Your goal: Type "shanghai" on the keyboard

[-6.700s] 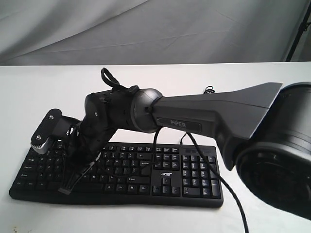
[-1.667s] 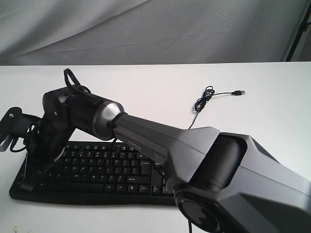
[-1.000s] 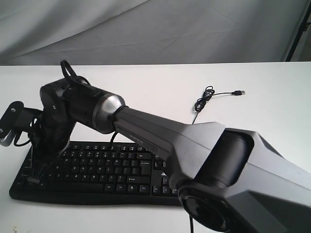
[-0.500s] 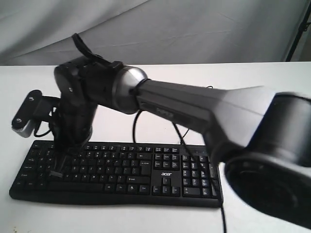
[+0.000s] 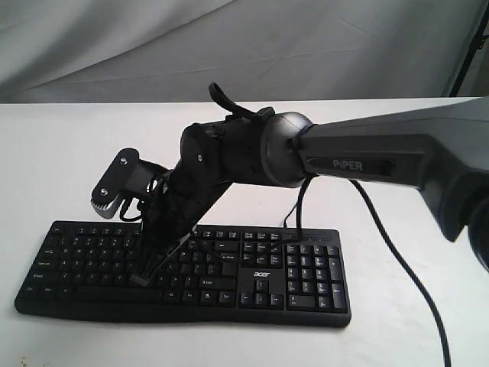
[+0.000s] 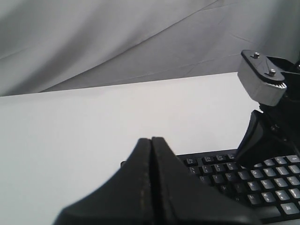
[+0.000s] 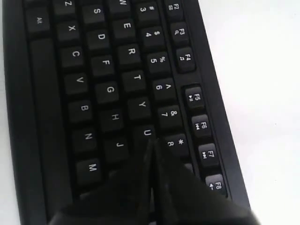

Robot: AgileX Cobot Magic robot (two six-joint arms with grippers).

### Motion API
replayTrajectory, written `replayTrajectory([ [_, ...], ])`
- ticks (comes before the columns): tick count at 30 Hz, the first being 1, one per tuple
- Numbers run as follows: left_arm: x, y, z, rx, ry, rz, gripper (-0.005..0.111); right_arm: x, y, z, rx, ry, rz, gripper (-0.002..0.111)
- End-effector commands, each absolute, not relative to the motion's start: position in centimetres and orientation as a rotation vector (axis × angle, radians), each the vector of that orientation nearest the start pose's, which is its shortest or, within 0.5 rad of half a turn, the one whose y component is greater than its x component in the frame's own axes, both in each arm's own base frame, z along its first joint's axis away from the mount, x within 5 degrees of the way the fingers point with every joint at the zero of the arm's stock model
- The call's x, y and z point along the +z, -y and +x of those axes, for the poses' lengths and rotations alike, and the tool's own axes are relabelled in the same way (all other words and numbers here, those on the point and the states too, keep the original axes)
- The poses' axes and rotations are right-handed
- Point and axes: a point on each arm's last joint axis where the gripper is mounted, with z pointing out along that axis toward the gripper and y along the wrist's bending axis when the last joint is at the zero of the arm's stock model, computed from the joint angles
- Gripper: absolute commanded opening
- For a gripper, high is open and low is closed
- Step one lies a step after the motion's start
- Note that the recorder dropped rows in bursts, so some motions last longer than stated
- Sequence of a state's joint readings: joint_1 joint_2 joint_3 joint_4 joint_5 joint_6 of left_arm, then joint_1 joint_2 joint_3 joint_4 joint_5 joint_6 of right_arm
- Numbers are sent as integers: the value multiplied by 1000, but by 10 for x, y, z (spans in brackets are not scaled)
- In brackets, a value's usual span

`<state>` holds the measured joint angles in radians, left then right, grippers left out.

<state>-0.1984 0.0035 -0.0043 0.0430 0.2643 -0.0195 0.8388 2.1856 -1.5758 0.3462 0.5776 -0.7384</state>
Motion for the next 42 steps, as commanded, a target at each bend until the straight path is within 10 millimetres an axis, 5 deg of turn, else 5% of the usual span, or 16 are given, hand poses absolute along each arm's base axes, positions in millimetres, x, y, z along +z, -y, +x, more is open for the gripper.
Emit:
replayTrajectory([
  [1, 190, 10, 54, -124, -1735, 185, 0, 139, -356, 303, 415, -2106, -1622, 0],
  [32, 190, 10, 54, -124, -1735, 185, 0, 116, -353, 306, 400, -2152, -1641, 0],
  [42, 190, 10, 54, -124, -1735, 185, 0, 179, -347, 304, 352, -2024, -1630, 0],
])
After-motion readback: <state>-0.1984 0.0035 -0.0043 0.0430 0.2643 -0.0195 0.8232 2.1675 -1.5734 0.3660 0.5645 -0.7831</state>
